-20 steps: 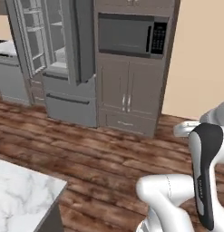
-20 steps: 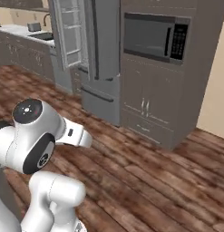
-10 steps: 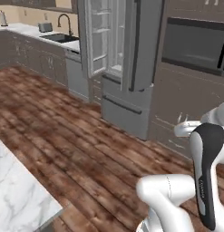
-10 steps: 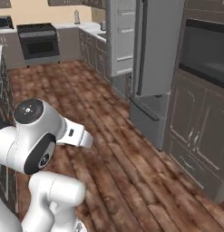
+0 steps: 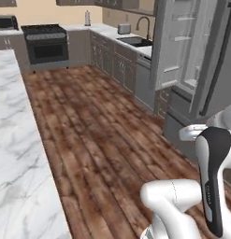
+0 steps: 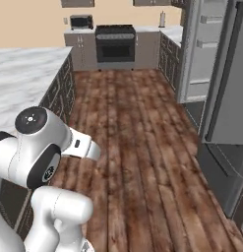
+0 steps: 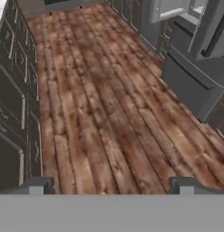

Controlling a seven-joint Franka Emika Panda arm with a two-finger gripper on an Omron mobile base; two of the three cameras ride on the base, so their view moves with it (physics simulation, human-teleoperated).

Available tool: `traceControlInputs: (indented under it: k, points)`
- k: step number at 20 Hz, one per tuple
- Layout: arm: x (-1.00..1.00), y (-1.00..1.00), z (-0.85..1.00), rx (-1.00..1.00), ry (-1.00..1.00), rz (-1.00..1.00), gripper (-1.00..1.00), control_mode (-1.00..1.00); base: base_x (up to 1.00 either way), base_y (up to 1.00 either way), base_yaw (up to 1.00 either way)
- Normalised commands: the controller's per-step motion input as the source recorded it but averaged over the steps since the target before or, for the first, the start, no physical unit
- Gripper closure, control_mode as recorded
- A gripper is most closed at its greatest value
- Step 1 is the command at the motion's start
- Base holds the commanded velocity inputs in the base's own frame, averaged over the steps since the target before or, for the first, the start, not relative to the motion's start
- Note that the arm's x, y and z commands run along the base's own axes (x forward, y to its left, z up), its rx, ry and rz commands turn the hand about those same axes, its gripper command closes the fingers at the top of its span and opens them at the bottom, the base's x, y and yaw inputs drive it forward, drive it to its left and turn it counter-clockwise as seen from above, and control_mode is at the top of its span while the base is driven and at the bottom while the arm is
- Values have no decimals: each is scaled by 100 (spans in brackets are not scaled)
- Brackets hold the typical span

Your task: Take the cheese, steak, and onion from the fridge and place them on the plate on the dining counter to create an appetizer plate.

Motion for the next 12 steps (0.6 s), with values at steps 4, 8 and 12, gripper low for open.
traceControlInputs:
  k: [4,8,12]
  points:
    - [0,0,0,0,0,0,-100,100,100,-40,47]
    - [0,0,0,0,0,0,-100,100,99,-71,17]
    - [0,0,0,0,0,0,-100,100,99,-52,-5]
